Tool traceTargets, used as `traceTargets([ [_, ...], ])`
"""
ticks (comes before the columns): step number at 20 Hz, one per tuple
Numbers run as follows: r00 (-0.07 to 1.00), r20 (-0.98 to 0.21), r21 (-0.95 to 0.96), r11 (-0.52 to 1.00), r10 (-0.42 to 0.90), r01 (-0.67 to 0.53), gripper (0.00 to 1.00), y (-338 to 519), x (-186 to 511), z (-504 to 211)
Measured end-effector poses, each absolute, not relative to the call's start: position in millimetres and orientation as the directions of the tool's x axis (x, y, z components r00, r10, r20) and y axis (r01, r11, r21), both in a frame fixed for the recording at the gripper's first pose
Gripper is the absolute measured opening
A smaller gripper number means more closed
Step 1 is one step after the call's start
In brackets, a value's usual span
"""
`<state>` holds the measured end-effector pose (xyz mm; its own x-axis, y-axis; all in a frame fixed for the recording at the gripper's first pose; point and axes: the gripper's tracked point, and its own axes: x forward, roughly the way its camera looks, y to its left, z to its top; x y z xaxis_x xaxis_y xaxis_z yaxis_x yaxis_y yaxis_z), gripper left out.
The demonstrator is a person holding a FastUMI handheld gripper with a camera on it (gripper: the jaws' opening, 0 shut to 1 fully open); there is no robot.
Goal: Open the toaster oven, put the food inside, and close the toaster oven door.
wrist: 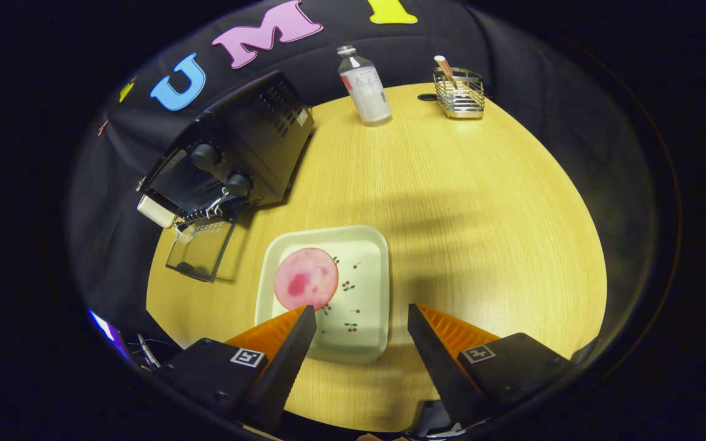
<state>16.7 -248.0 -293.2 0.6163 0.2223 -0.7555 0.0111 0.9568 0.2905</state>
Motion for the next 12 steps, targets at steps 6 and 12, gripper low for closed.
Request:
traceTargets([
  [6,0.583,-0.766,0.349,0.937,0.272,0.021,1.00,-234,16,-297],
  [12,0.542,-0.827,0.258,0.957,0.149,0.130,0.63,-250,17,-305],
])
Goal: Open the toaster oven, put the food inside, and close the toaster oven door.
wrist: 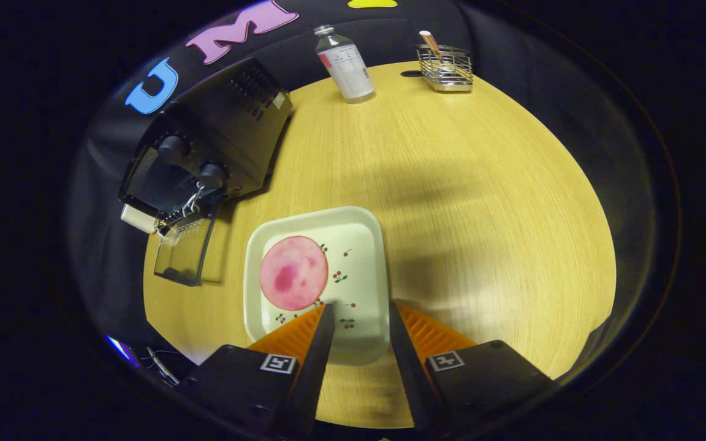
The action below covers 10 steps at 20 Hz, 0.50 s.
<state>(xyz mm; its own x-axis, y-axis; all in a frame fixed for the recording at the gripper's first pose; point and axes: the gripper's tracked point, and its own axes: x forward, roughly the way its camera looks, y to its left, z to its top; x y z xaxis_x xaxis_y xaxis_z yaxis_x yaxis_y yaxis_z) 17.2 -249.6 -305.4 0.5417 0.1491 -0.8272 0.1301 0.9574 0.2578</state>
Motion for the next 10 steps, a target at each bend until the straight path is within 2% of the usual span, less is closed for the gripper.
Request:
traceTargets([
  [3,0.521,-0.853,0.124,0.983,0.035,0.136,0.58,-263,17,-310],
  [5,0.525,-0.851,0.075,0.990,0.001,0.121,0.30,-261,19,-314],
  [7,0.516,-0.856,0.050,0.991,-0.022,0.124,0.33,-261,16,-313],
  [10,0.521,-0.853,0.083,0.987,0.000,0.135,0.29,-262,16,-309],
])
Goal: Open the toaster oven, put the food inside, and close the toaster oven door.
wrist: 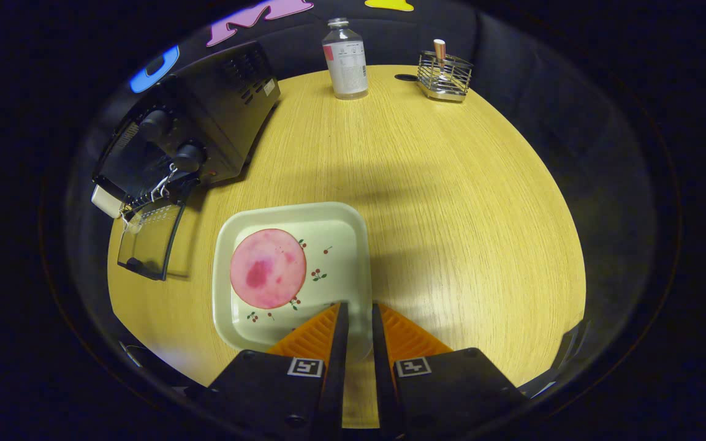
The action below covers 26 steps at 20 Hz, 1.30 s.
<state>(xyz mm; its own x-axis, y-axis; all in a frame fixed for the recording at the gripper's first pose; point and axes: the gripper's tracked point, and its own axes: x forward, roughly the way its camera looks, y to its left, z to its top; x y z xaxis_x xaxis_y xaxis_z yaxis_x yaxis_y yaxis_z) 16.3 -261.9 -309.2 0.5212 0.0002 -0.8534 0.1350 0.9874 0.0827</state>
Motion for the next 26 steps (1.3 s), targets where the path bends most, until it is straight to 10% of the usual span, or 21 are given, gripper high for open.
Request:
traceTargets([
  [7,0.557,-0.826,0.205,0.967,0.088,0.151,0.07,-264,22,-307],
  [26,0.674,-0.665,0.694,0.601,0.323,0.397,0.06,-259,8,-249],
])
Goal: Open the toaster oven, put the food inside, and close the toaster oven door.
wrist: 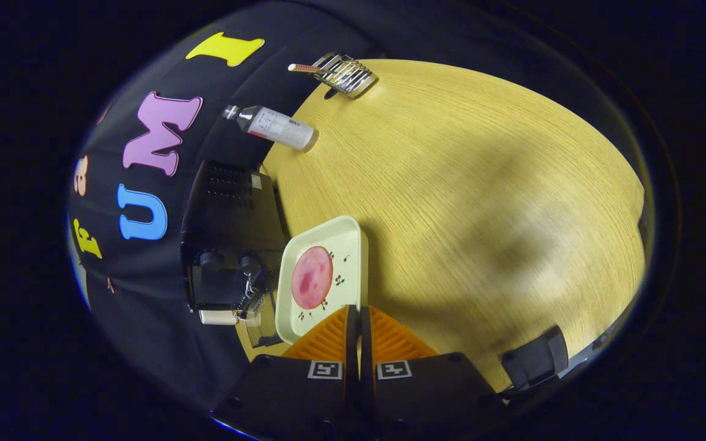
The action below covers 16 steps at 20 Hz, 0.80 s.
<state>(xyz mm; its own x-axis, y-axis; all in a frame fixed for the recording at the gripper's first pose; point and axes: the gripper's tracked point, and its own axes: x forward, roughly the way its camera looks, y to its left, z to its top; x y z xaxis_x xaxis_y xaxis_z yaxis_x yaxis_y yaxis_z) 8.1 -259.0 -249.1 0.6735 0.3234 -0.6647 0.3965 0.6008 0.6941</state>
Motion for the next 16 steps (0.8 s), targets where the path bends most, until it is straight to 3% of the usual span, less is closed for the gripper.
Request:
traceTargets([
  [16,0.784,-0.550,0.790,0.483,0.288,0.377,0.06,-164,-39,-185],
])
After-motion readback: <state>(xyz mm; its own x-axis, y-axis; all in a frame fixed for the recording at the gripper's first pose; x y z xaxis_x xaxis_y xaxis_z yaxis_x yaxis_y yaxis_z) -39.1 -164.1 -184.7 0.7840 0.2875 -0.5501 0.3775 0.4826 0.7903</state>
